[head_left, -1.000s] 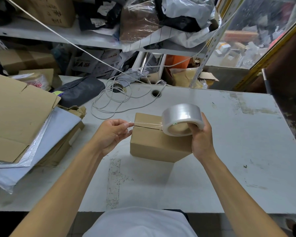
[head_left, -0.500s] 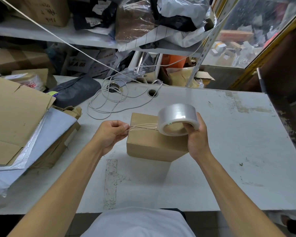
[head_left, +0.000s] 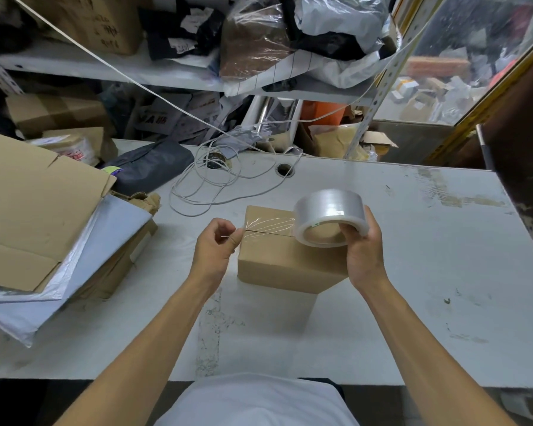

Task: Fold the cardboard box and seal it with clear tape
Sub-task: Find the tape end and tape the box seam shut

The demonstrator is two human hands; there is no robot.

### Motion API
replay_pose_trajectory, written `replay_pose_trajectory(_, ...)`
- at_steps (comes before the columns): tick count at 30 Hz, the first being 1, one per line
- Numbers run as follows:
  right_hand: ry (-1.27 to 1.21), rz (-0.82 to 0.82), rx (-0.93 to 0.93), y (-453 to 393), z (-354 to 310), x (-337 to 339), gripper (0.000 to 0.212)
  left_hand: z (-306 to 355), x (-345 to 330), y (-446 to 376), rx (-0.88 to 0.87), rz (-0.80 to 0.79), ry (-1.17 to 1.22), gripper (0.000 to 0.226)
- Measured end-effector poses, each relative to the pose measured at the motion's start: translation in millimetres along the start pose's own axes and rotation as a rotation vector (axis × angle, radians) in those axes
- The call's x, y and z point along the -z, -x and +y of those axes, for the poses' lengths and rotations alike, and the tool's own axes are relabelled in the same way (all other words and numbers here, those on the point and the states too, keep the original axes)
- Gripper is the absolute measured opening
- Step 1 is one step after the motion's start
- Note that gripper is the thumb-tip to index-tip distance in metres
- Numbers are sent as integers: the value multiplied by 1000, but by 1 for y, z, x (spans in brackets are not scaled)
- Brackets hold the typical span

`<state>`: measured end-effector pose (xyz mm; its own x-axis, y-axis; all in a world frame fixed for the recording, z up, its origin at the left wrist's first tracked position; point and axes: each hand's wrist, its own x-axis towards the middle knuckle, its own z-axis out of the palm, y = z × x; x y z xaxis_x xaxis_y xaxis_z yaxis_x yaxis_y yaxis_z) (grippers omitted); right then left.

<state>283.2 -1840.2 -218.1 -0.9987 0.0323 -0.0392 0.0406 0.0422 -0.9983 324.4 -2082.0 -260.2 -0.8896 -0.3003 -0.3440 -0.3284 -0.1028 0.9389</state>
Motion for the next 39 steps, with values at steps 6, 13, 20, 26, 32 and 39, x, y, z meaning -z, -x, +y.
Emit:
replay_pose_trajectory(6, 11, 11, 4, 1, -1, -2, 20, 3, -1, 8, -164, 74, -127, 8)
replay_pose_trajectory(13, 17, 8, 10, 1, 0, -3, 18, 3, -6, 7, 8, 105, -22, 6)
replay_pose_trajectory(20, 23, 13, 9, 2, 0, -4, 18, 9, -7, 2, 51, 196, -122, 15)
replay_pose_trajectory(26, 25, 32, -1, 2, 1, -4, 23, 16, -11, 19, -334, 218, -516, 16)
replay_pose_trajectory(32, 14, 33, -2, 2, 1, -5, 26, 18, -18, 53, -299, 148, -599, 39)
replay_pose_trajectory(39, 10, 36, 2, 2, 2, -6, 23, 1, -26, 61, -189, -8, -434, 54)
